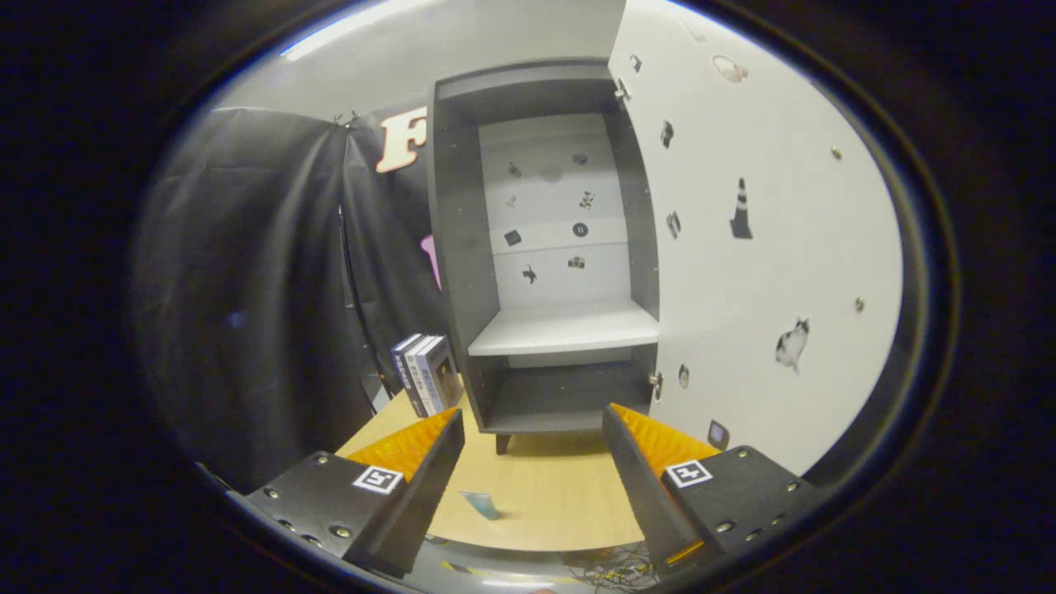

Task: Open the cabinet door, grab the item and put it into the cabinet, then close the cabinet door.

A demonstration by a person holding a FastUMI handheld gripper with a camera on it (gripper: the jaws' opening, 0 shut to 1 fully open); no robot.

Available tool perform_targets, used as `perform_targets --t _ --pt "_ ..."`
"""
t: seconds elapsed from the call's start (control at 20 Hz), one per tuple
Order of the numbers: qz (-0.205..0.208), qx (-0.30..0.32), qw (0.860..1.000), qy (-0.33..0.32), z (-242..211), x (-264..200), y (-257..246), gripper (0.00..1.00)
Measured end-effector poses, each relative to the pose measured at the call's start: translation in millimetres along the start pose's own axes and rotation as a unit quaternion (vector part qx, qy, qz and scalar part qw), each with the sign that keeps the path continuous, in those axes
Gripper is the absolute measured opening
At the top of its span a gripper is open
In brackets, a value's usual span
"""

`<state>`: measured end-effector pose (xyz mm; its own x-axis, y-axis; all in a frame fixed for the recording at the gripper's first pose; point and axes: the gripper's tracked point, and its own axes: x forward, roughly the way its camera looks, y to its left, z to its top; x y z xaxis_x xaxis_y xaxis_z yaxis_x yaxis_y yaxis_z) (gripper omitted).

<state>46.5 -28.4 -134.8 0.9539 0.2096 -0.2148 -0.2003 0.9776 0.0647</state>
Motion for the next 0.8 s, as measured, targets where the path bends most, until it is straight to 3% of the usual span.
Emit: perform_targets --t 0.45,0.8 --pt "0.034 0.035 0.994 0.098 -132 83 48 1.0" --pt "0.048 0.046 0.983 0.172 -231 123 73 1.0"
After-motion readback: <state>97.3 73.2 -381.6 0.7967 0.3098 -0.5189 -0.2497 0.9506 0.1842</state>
